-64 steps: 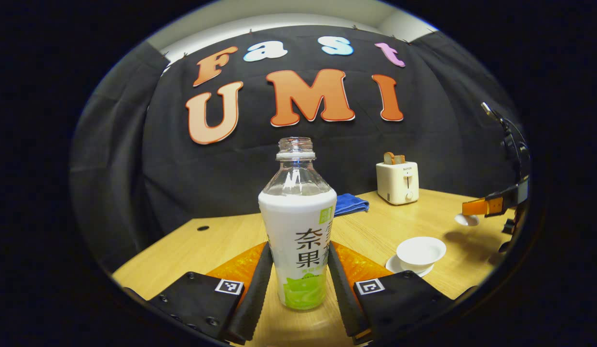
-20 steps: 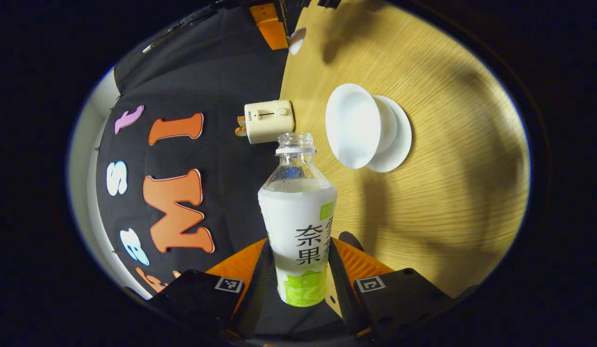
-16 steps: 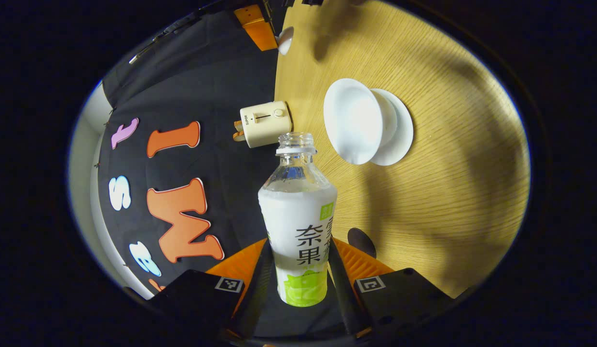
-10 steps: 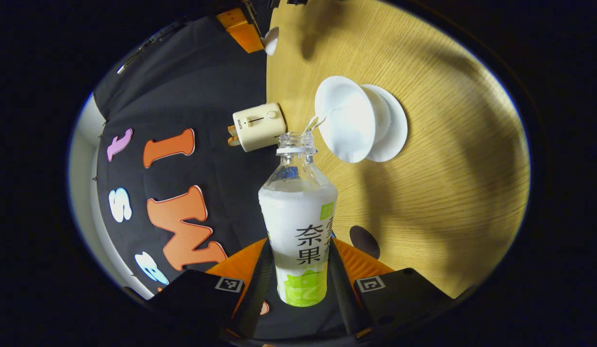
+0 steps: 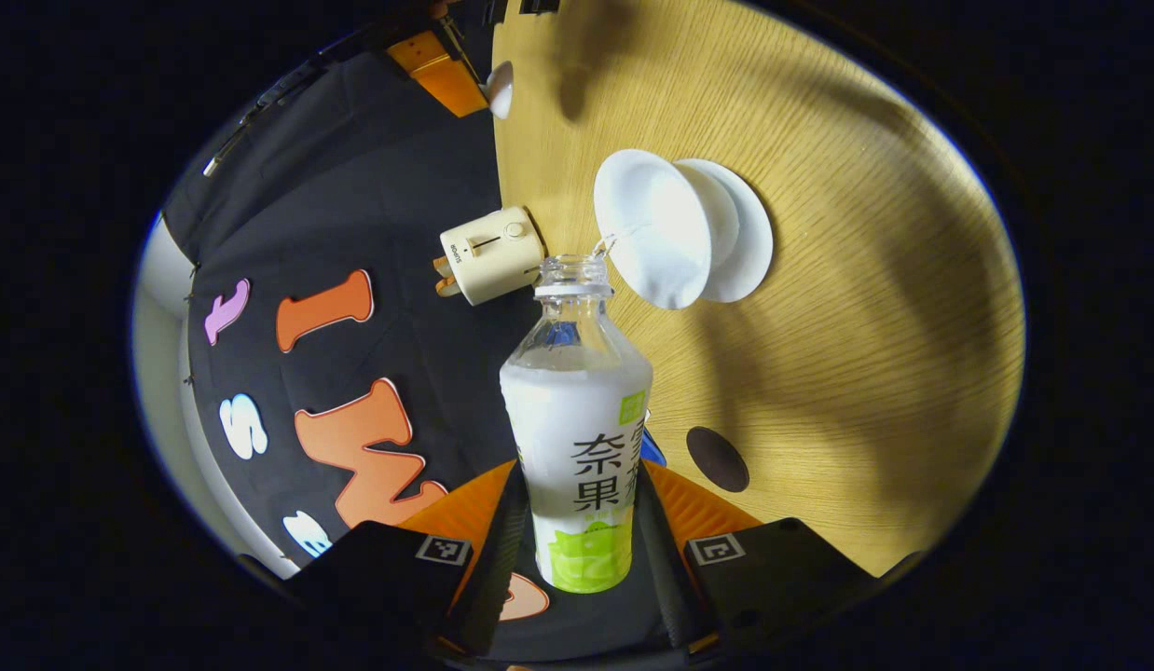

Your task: Open the teacup lid with one hand, grasp the water bottle and pour water into the teacup with the other hand; after pouring, place the water bottle on the coaster and then close the teacup lid.

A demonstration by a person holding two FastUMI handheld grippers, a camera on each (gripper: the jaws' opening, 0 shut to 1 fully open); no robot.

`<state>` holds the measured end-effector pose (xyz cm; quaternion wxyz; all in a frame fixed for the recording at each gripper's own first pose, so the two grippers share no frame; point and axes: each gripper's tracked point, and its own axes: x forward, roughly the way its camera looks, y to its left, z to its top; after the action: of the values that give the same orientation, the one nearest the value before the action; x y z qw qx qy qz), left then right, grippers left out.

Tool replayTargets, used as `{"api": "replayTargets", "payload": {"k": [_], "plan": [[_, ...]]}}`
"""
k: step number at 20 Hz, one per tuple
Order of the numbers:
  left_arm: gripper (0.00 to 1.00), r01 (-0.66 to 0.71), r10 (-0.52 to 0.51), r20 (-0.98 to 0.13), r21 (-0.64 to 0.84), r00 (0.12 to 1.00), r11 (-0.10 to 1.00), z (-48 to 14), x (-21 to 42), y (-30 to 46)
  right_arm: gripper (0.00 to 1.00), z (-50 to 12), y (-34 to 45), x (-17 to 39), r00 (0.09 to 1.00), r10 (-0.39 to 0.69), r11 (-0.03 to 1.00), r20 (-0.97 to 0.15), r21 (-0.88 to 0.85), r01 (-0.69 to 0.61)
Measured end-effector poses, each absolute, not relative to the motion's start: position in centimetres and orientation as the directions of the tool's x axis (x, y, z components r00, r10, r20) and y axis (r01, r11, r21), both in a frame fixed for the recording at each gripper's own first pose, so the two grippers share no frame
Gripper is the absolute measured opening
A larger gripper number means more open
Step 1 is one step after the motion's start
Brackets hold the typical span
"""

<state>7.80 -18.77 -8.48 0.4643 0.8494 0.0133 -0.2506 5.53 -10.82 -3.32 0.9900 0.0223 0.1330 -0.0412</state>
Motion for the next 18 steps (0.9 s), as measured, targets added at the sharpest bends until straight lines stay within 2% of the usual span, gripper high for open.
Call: {"api": "replayTargets", "payload": {"k": [4,6,7,9,18], "plan": [[0.72,0.243,-0.205,-0.435,0.768,0.877,-0.593,-8.13,7.7,-18.85,0.2,-3.36,-11.08,5.52,0.961,-0.078,0.995,-0.266,0.037,0.091],[0.68,0.245,-0.201,-0.44,0.76,0.875,-0.602,-8.12,7.9,-18.92,0.2,-3.26,-11.14,5.55,0.961,-0.078,0.995,-0.267,0.037,0.091],[0.72,0.242,-0.203,-0.441,0.758,0.874,-0.605,-8.03,7.86,-19.04,0.2,-3.28,-11.16,5.5,0.961,-0.078,0.995,-0.266,0.037,0.091],[0.69,0.239,-0.199,-0.441,0.752,0.875,-0.614,-7.9,7.74,-18.98,0.2,-3.36,-11.04,5.49,0.96,-0.076,0.995,-0.268,0.035,0.088],[0.72,0.233,-0.203,-0.444,0.744,0.872,-0.626,-7.88,7.67,-19.12,0.2,-3.27,-10.73,5.54,0.961,-0.067,0.996,-0.268,0.035,0.079]]}}
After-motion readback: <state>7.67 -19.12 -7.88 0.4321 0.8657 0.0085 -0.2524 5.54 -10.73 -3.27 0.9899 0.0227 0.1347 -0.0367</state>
